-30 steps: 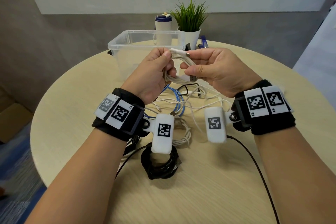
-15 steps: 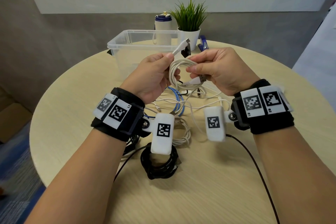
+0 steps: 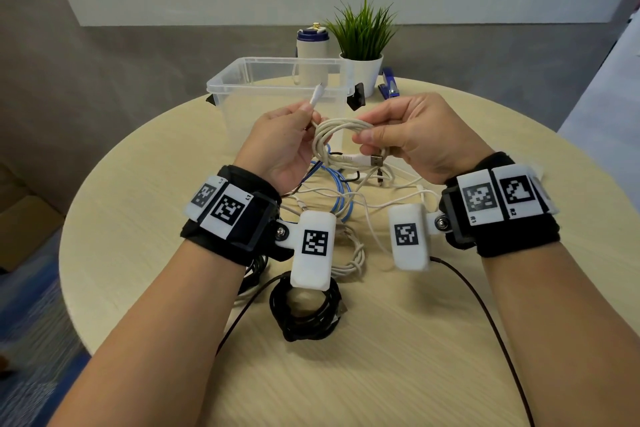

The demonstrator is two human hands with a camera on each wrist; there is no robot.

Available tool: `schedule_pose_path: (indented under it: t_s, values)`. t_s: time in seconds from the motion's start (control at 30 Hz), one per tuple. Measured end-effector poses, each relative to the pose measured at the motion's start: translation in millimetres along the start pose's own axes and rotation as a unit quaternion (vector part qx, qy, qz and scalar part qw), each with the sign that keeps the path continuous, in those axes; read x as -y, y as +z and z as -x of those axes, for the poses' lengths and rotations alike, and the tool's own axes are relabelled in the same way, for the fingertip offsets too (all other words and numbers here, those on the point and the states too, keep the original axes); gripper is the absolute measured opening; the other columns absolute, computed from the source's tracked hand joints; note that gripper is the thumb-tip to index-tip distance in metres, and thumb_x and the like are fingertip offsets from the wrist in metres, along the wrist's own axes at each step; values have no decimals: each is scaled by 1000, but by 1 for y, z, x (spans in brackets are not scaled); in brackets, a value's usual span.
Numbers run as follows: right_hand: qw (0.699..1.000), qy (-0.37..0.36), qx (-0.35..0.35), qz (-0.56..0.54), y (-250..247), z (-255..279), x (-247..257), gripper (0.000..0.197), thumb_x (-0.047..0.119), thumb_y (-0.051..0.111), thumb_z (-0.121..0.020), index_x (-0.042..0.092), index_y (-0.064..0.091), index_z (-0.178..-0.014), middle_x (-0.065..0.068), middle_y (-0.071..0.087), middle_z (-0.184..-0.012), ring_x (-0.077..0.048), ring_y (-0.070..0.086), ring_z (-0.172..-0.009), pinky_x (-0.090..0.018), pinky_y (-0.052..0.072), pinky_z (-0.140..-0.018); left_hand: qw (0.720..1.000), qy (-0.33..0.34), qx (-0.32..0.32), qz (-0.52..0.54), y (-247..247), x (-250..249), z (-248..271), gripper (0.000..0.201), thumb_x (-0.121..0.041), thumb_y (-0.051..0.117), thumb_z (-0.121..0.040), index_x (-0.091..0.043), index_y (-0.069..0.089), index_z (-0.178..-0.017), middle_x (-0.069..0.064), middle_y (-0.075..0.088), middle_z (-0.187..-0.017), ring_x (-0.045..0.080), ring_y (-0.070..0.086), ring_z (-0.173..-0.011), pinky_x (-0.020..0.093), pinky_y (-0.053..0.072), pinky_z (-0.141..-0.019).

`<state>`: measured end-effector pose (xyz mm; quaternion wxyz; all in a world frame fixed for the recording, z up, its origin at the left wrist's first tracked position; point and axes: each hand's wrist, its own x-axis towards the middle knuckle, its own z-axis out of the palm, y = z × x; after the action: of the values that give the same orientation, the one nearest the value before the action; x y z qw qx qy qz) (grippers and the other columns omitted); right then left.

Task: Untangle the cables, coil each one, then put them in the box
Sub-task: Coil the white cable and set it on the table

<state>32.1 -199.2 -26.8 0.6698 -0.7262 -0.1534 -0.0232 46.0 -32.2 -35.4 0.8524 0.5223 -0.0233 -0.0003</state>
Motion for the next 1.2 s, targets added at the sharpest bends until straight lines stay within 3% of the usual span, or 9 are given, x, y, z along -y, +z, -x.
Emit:
schedule_pose_path:
  t_s: [0.13,0.23,0.37,0.47,0.57,0.83,1.03,1.2]
  values:
    - [999,25,-29,-1,-2,0,2,16,-13,64,-78,2,67,-82,-4,70,-61,-13,65,-53,-20,53,-52,997,39,67,-18,1,-2,4,17,-14,45,-99,-8,60,-92,-4,54,-62,7,49,-57,18,45,-56]
    - [999,33,-35,24,-1,1,2,19,-15,64,-77,3,67,-75,-7,67,-59,-13,63,-50,-22,53,-48,988,70,105,-86,-1,-3,6,18,-14,49,-97,-11,63,-87,-4,54,-62,5,51,-58,18,46,-57]
    - [997,44,-55,40,0,-1,-1,25,-17,66,-75,7,64,-69,-5,66,-55,-15,63,-48,-25,56,-52,972,71,135,-181,-6,-3,7,14,-10,55,-92,-10,65,-82,-4,58,-63,8,52,-63,20,46,-65]
    - [995,38,-67,60,0,-2,-3,25,-16,67,-75,8,63,-70,-12,67,-66,-19,64,-54,-31,57,-58,959,66,145,-235,-8,-4,8,11,-8,59,-89,-9,66,-80,2,63,-70,11,55,-66,21,48,-64]
    - [995,22,-70,71,2,-3,-4,20,-12,65,-80,7,63,-73,-15,67,-71,-15,64,-52,-24,55,-53,949,59,148,-271,-10,-5,8,11,-8,64,-85,-12,69,-75,10,63,-79,14,53,-69,21,45,-62]
    - [997,-2,-41,70,3,-3,-4,18,-7,54,-90,7,63,-81,-12,67,-77,-10,63,-54,-18,52,-57,932,86,132,-326,-5,-4,10,12,-6,64,-86,-9,61,-74,5,60,-67,3,48,-48,15,37,-46]
    - [998,4,-8,63,4,-2,-3,25,-4,43,-96,8,61,-83,-12,65,-82,-14,61,-61,-21,51,-59,918,101,170,-344,-1,-1,10,14,-4,53,-94,-14,63,-92,3,59,-71,3,46,-50,17,35,-49]
    - [997,6,13,76,6,-1,-2,30,-4,38,-96,11,61,-85,-7,61,-82,-13,55,-65,-22,48,-60,922,91,157,-342,-2,0,7,18,-3,50,-95,-10,61,-83,6,54,-66,7,46,-50,19,42,-50]
